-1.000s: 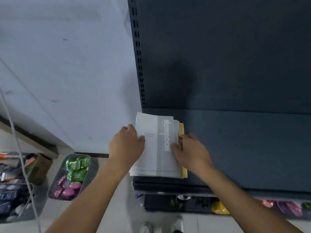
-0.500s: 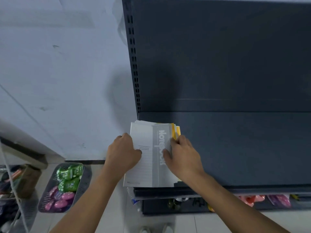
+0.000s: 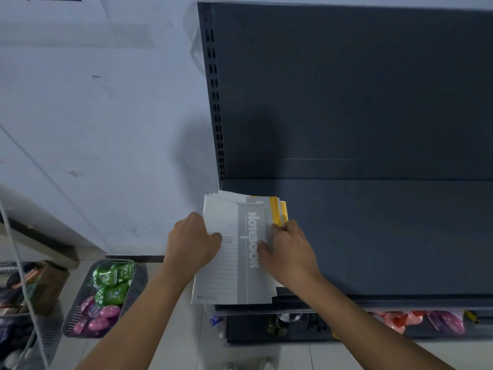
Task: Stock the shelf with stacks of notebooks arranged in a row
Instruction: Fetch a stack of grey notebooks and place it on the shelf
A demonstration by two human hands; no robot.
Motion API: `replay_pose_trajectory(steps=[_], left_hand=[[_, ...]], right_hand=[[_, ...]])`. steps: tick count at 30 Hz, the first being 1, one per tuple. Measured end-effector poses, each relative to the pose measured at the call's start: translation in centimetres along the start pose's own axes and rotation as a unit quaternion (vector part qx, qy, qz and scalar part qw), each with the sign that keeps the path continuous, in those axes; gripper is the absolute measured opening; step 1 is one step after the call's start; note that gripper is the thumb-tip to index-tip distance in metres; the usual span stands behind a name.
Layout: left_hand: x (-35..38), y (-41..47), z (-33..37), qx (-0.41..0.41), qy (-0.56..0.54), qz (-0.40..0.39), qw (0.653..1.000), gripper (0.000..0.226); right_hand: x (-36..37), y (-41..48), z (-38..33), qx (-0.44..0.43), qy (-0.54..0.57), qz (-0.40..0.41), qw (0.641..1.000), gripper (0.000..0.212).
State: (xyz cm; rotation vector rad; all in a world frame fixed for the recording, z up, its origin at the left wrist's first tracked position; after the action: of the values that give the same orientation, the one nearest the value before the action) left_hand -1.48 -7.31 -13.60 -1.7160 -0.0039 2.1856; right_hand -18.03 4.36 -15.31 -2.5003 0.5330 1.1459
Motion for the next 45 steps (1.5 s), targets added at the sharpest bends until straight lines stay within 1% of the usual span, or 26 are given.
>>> replay_pose_trajectory(steps=[4,7,8,11,13,15,18,24,28,30,33,35,37,39,41,42,43,45], left_hand=[[-0.3,-0.4,0.3,-0.006,0.007,0.015,1.000,0.020],[-0.4,-0.7,0.3,-0.012,0.009,0.019,1.000,0.019],[-0.4,-0.7,0.3,-0.013,0.011,0.018,1.000,0.019],[-0.4,-1.0,0.2,-0.017,0.012,0.020,1.000,0.020],[-0.4,-1.2,0.1,-0.022,0.019,0.027,0.999,0.020],[-0.5,-1.5,0.1,-0.023,0.036,0.033,0.999,0.021],[-0.6,-1.9,-0.1,-0.019,0.046,0.025,0.998,0.022],[-1.0,-2.1,-0.4,-0.029,0.040,0.012,0.999,0.025],[-1.8,-2.0,-0.4,-0.037,0.002,0.033,0.999,0.019],[-2.2,-2.3,0.0,-0.030,0.006,0.040,0.999,0.015],[-2.7,-3.1,0.6,-0.015,0.028,0.064,0.997,0.016],[-3.0,-3.3,1.0,-0.002,-0.002,0.061,0.998,0.018],[-3.0,-3.1,1.2,0.006,-0.060,0.030,0.998,0.021],[-3.1,-2.4,1.2,0.008,-0.126,0.007,0.992,0.024],[-3.1,-1.9,1.3,0.008,-0.178,0.003,0.984,0.027],[-3.1,-1.8,1.5,0.013,-0.191,0.005,0.982,0.029],[-3.1,-1.8,2.0,0.021,-0.194,0.007,0.981,0.031],[-2.9,-1.9,3.1,0.049,-0.167,0.024,0.985,0.032]], right_hand=[[0.3,0.0,-0.2,0.010,0.032,-0.010,0.999,0.022],[0.5,-0.1,-0.2,0.030,0.068,-0.026,0.997,0.034],[0.4,0.0,-0.2,0.040,0.078,-0.025,0.996,0.034],[0.4,0.0,0.1,0.053,0.082,-0.025,0.995,0.023],[0.5,-0.1,0.1,0.046,0.084,-0.030,0.995,0.022],[0.6,-0.3,0.0,0.040,0.092,-0.034,0.994,0.026],[0.8,-0.5,-0.1,0.038,0.125,-0.037,0.991,0.038],[1.1,-0.1,0.1,0.055,0.171,-0.043,0.983,0.042],[1.5,0.5,0.4,0.092,0.210,-0.053,0.972,0.046],[1.6,0.6,0.5,0.095,0.210,-0.054,0.972,0.046],[1.7,0.6,0.6,0.099,0.208,-0.050,0.972,0.043],[1.6,0.6,0.6,0.101,0.205,-0.042,0.973,0.040],[1.1,0.6,0.3,0.103,0.211,-0.037,0.971,0.045],[0.3,0.4,0.2,0.106,0.249,-0.024,0.962,0.049],[-0.8,0.0,-0.2,0.101,0.303,-0.006,0.948,0.039],[-1.5,-0.2,-0.3,0.095,0.322,0.003,0.942,0.034],[-2.0,-0.3,-0.1,0.088,0.327,0.016,0.941,0.035],[-3.3,-0.7,0.3,0.078,0.309,0.046,0.947,0.034]])
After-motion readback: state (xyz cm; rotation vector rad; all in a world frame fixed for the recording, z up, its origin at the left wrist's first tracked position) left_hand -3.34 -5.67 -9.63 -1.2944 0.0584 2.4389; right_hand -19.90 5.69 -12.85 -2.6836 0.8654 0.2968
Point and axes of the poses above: each hand's wrist, its own y-axis towards the middle knuckle, its own x-axis out of the palm, z = x × y, the point moved 4 cm from there along y, towards the middle knuckle, and after that the axes turned 13 degrees about y, right-handed, at the moved point
